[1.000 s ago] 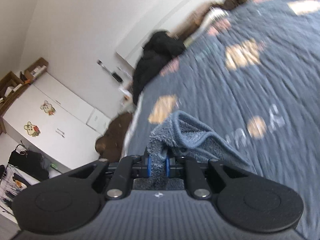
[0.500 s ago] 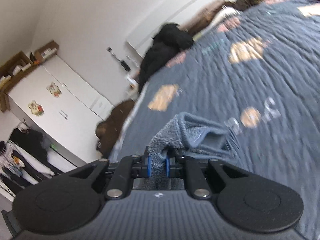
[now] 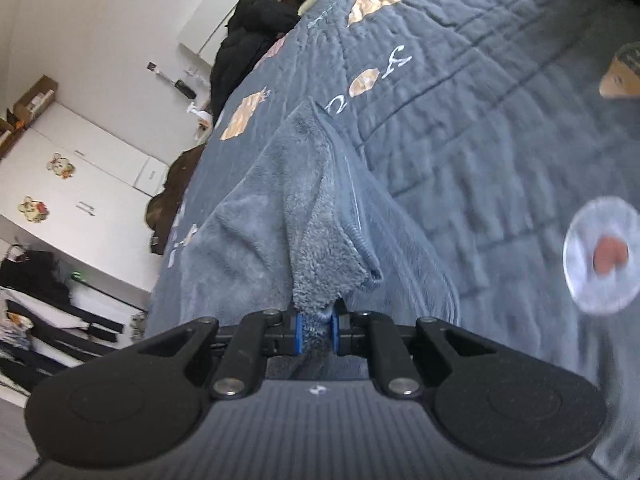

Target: Fold clothes

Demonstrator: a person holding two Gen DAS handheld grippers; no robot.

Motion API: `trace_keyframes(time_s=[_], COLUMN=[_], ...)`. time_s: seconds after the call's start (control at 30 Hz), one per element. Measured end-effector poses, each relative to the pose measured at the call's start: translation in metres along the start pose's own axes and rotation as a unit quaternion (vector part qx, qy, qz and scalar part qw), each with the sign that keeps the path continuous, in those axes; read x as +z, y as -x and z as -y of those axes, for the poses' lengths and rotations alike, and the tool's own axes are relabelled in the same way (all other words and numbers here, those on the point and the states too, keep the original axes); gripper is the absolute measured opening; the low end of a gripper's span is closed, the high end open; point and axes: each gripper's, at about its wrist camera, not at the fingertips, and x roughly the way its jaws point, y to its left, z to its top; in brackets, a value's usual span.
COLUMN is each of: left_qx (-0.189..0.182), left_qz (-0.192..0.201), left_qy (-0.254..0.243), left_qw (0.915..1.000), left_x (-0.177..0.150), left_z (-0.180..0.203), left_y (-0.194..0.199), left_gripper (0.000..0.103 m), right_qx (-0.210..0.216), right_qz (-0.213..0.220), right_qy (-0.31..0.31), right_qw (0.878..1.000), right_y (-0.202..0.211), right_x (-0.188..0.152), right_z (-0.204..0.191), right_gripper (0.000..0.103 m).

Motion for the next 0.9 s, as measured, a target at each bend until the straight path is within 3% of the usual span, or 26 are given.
trace_keyframes(time_s=[0.17,0.27,0.4,0.5,0.53,0.57,0.6,0.63,0.73,0.83,0.9], left_qx=[0.007,0.0,-0.025,-0.028,-0.031,-0.035,-0.04,-0.043,-0.047,-0.052,-0.064], left_qz=[0.011,0.007,-0.031,-0.035,-0.037,-0.042,-0.046,-0.047,-0.041,-0.016,0.007], left_qy=[0.019,0.025,-0.007,0.016,0.029,0.042,0.052,0.056,0.084,0.175,0.255], left_qw=[0.9997,0.9997,0.9992,0.9989,0.9984,0.9976,0.9968,0.9964,0.9945,0.983,0.9648], left_x=[0.003,0.001,-0.015,-0.019,-0.02,-0.02,-0.021,-0.024,-0.031,-0.032,-0.027], left_z=[-0.005,-0.001,0.029,0.029,0.025,0.019,0.015,0.011,-0.002,-0.027,-0.045], left_y=[0.017,0.022,0.008,0.009,0.011,0.015,0.019,0.023,0.041,0.058,0.061], left_gripper=[0.014,0.014,0.016,0.019,0.022,0.035,0.055,0.063,0.067,0.066,0.06], right_qx=[0.036,0.037,-0.012,-0.041,-0.048,-0.058,-0.072,-0.085,-0.095,-0.084,-0.055], right_qz=[0.008,0.006,-0.017,-0.026,-0.027,-0.027,-0.023,-0.019,0.011,0.043,0.068], right_qy=[-0.015,-0.022,-0.021,-0.003,0.01,0.024,0.041,0.059,0.082,0.1,0.122], right_qw=[0.999,0.999,1.0,0.999,0.998,0.998,0.996,0.994,0.992,0.991,0.989], right_y=[0.018,0.022,0.005,0.0,0.001,0.003,0.007,0.012,0.034,0.057,0.066], right_x=[-0.006,-0.01,-0.018,-0.026,-0.028,-0.029,-0.029,-0.028,-0.026,-0.024,-0.025], right_z=[-0.007,0.001,0.027,0.033,0.032,0.028,0.022,0.016,0.004,-0.011,-0.027], right_gripper=[0.012,0.012,0.013,0.016,0.016,0.02,0.029,0.033,0.039,0.039,0.045])
